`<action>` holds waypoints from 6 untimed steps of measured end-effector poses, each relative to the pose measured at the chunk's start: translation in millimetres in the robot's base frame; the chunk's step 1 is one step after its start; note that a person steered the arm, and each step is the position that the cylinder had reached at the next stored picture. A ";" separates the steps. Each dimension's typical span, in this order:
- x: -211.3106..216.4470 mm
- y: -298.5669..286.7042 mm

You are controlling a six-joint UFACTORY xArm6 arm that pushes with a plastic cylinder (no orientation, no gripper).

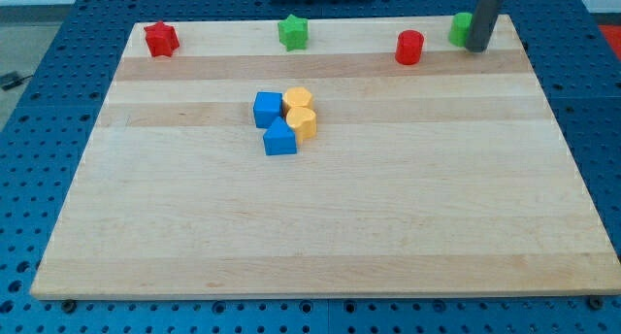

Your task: Move the arm to the center right of the board

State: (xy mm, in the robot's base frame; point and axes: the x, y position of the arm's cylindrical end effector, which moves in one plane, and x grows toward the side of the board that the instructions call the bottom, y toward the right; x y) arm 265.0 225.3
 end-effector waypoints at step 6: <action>182.9 0.3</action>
